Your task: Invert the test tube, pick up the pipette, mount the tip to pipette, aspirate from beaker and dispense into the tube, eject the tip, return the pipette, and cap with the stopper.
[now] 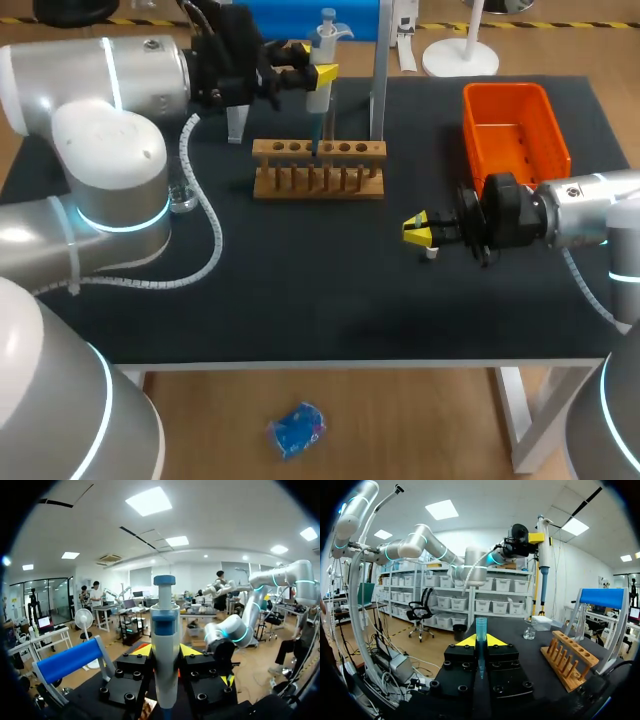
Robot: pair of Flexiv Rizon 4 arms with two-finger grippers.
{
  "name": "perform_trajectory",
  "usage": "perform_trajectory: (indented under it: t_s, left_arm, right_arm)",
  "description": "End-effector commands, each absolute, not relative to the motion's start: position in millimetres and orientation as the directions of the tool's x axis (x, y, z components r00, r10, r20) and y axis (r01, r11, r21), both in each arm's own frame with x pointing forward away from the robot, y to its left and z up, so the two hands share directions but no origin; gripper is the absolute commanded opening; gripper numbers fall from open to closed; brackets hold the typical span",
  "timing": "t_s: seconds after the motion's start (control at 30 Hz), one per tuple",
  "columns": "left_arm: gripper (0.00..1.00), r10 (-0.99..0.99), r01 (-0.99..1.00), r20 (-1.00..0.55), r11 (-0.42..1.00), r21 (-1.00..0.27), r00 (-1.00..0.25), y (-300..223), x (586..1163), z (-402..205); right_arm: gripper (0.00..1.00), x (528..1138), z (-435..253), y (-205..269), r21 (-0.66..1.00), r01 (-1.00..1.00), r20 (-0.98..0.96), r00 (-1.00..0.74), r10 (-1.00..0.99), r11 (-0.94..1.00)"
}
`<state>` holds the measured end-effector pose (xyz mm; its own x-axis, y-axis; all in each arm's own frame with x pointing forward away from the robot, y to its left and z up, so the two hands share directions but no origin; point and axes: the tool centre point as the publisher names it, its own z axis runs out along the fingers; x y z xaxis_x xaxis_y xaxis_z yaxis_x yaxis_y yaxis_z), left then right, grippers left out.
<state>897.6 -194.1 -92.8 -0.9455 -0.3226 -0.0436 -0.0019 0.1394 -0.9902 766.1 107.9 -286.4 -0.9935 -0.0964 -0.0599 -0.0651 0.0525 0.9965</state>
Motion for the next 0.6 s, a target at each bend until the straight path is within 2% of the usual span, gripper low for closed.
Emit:
perform_trajectory:
  t_s: [0.03, 0.3, 0.6]
  left_arm:
    - [0.00, -0.312, -0.002, -0.039, 0.131, -0.991, -0.949, -194, 894, -97]
    - [0.00, -0.334, 0.008, -0.021, 0.039, -0.999, -0.942, -211, 873, -102]
    - [0.00, -0.292, 0.049, -0.060, 0.044, -0.998, -0.954, -231, 850, -87]
  right_arm:
    - [0.00, 765, -286, 108, 0.996, -0.066, -0.060, -0.994, -0.095, 0.055]
    - [0.00, 765, -286, 108, 0.996, -0.066, -0.060, -0.994, -0.095, 0.055]
    - [0.00, 765, -286, 108, 0.996, -0.066, -0.060, -0.994, -0.095, 0.055]
